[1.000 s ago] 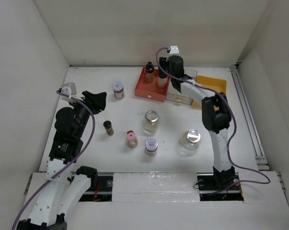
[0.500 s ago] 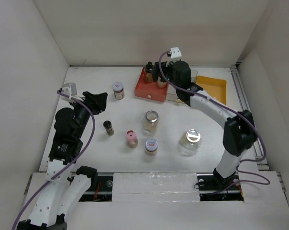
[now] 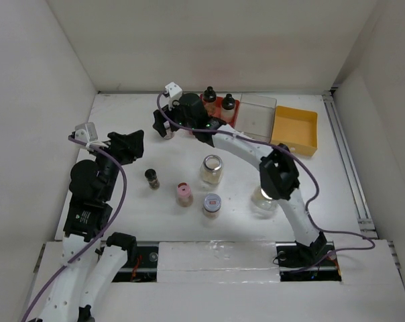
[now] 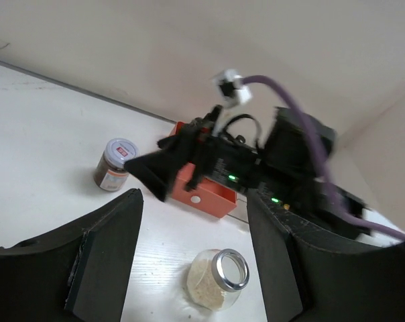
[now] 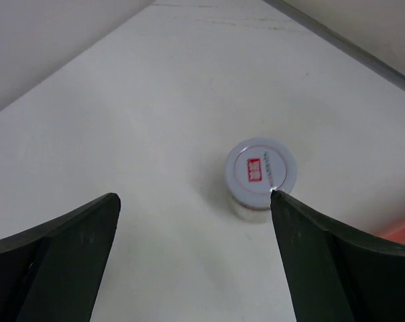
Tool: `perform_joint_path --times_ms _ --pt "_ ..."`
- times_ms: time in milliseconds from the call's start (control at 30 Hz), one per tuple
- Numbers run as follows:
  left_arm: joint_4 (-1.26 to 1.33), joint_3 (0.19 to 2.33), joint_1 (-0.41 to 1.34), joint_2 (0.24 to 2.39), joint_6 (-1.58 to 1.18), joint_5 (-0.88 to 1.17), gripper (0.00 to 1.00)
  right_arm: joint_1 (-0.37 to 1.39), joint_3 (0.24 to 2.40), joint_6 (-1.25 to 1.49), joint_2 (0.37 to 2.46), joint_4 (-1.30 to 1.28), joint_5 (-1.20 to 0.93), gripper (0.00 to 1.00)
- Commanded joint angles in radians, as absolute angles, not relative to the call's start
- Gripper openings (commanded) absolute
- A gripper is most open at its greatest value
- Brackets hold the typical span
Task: Organize the condiment bottles
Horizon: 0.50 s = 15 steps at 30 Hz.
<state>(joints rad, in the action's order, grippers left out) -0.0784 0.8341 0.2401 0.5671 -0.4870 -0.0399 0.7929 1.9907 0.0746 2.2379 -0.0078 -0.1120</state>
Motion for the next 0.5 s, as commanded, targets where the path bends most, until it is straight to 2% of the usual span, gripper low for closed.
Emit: perform_joint_path --times_ms 0,133,467 --pt "-0.055 0.874 0.238 0.563 -0.492 -0.048 0.59 0.778 2.242 0.043 2.392 -0.112 -0.066 0.99" --pt "-0.035 0.874 0.238 0.581 -0.483 -0.012 0.59 0.778 2.44 0.043 2.525 -0.162 0.046 0.99" --pt "-0.035 0.865 0.238 0.581 -0.483 -0.003 0.59 0.778 2.548 0.084 2.651 -0.202 0.035 0.99"
